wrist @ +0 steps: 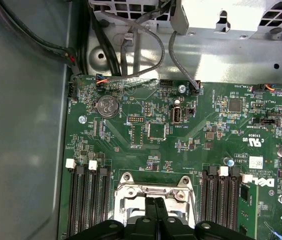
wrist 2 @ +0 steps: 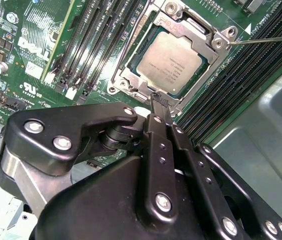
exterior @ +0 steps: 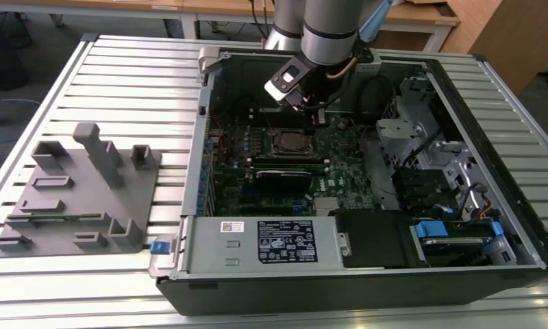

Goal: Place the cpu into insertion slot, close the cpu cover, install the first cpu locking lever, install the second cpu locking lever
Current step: 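Close the cpu cover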

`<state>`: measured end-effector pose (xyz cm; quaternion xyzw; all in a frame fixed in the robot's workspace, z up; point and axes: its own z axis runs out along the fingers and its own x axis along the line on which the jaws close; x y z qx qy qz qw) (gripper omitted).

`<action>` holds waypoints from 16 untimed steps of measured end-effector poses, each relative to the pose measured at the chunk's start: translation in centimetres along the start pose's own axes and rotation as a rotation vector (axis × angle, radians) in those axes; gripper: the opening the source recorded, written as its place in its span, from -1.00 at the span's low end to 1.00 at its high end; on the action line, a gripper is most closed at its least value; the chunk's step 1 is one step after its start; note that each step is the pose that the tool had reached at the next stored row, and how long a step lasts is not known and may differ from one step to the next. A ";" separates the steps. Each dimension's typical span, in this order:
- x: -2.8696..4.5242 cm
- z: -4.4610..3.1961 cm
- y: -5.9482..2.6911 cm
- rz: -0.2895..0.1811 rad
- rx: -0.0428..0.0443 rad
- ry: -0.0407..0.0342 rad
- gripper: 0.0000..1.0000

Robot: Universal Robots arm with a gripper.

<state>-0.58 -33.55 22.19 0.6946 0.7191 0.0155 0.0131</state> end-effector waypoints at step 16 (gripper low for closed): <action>0.08 0.16 -1.11 0.000 0.0001 -0.0001 -0.79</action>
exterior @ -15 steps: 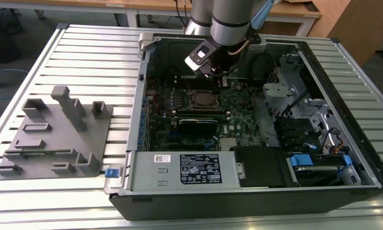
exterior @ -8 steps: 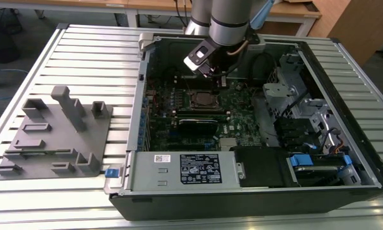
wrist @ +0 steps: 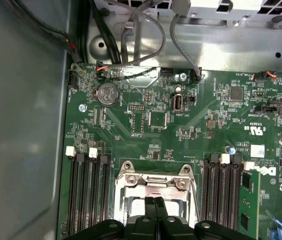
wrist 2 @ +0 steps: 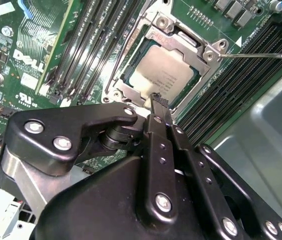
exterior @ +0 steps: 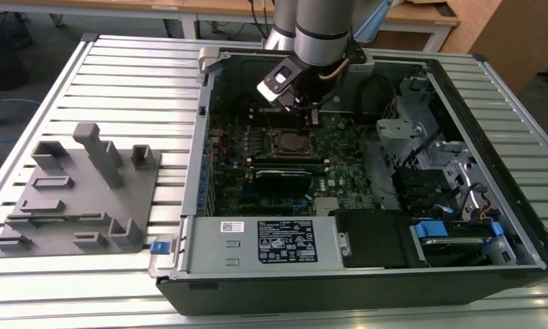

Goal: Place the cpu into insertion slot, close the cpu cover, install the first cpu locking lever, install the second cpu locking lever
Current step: 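Close the cpu cover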

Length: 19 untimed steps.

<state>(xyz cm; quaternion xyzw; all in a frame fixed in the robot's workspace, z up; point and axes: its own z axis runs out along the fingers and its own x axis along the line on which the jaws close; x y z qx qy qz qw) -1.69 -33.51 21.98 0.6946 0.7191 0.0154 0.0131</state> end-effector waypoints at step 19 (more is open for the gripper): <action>0.00 0.11 -0.02 -0.190 0.0005 0.0065 -0.79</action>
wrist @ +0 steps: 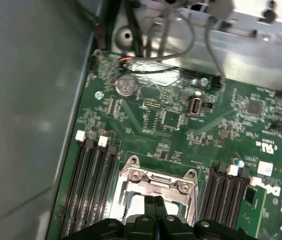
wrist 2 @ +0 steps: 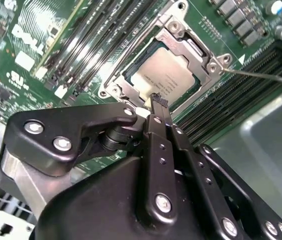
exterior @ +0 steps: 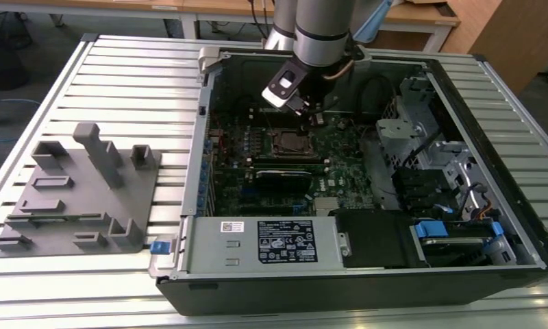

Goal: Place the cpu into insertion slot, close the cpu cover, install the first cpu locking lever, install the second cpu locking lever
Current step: 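Close the cpu cover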

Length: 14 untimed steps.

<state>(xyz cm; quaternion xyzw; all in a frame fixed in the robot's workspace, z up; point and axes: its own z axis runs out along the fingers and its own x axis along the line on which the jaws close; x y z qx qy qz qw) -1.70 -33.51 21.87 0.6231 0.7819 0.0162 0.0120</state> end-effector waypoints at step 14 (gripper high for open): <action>0.00 0.10 -0.01 -0.247 0.0020 0.0022 -0.79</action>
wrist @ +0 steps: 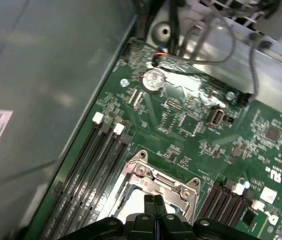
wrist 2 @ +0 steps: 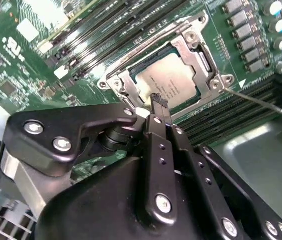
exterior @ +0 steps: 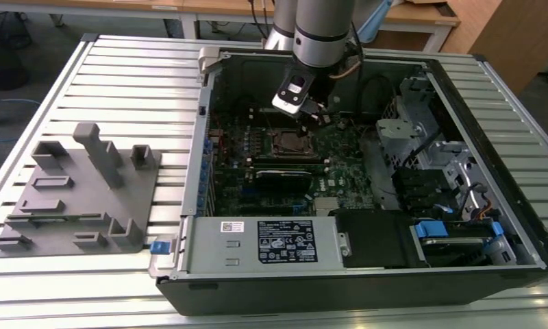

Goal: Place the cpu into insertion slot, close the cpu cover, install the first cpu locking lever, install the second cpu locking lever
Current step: 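Close the cpu cover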

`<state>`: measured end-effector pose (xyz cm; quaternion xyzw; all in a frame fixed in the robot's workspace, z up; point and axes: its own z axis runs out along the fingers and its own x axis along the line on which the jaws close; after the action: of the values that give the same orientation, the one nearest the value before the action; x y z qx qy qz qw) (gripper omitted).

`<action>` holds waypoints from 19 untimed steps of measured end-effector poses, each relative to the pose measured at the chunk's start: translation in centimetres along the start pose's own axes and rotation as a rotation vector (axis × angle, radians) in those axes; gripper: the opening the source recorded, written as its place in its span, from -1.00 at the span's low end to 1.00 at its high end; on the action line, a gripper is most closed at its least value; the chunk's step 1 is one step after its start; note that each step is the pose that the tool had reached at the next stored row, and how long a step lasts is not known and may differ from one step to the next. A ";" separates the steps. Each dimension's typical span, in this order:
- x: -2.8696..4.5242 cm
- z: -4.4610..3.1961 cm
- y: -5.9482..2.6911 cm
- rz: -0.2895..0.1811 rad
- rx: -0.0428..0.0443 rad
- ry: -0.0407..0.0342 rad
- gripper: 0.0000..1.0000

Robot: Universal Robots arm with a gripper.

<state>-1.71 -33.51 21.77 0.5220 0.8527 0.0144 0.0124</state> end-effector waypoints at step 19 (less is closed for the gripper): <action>0.00 0.17 -0.01 -0.321 0.0003 0.0074 -0.79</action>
<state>-1.71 -33.51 21.59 0.3789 0.9252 0.0141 0.0114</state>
